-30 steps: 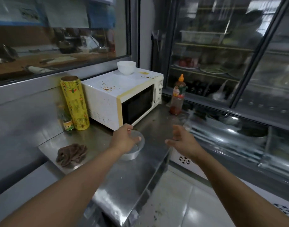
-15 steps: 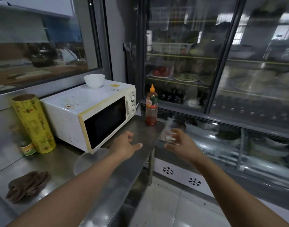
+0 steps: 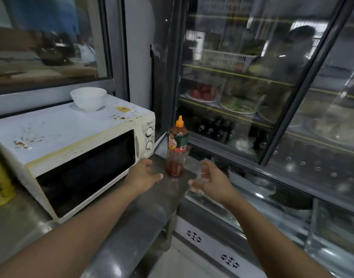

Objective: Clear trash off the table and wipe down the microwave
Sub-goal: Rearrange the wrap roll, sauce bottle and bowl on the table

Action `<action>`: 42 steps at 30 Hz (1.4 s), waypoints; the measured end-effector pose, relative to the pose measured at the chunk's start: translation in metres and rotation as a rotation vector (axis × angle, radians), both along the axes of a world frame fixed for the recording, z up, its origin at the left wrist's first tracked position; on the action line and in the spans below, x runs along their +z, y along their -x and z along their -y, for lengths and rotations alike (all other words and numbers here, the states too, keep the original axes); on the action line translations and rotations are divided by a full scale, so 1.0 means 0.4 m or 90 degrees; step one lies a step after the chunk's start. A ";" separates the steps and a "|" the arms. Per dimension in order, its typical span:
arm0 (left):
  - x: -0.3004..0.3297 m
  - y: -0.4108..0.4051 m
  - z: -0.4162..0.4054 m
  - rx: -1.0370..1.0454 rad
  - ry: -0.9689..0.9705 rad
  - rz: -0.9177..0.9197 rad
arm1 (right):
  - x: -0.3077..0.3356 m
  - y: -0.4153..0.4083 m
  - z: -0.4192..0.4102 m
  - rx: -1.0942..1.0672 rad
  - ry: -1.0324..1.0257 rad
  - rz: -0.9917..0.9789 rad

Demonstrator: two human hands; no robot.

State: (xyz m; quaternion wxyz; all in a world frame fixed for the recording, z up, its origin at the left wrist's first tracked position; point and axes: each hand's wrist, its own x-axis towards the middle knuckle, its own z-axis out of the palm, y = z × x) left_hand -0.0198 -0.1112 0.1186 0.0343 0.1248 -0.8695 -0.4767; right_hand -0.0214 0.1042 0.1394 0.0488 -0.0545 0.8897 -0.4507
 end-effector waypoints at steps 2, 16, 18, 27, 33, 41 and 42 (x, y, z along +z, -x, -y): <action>0.003 0.039 -0.001 0.014 -0.004 0.003 | 0.003 0.055 -0.005 0.010 0.012 0.003; -0.035 0.231 0.023 0.179 -0.014 0.010 | -0.080 0.470 0.055 0.041 0.108 -0.006; -0.046 0.254 0.011 0.214 -0.009 0.019 | -0.111 0.540 0.062 0.062 0.126 0.004; -0.087 0.305 -0.038 0.318 0.008 0.073 | -0.220 0.691 0.111 0.106 0.186 -0.028; -0.086 0.307 -0.043 0.359 0.043 0.090 | -0.243 0.709 0.130 0.082 0.191 -0.058; -0.037 0.299 -0.052 0.379 0.055 0.072 | -0.183 0.703 0.128 0.106 0.175 -0.082; -0.029 0.299 -0.051 0.380 0.060 0.066 | -0.167 0.703 0.129 0.117 0.180 -0.089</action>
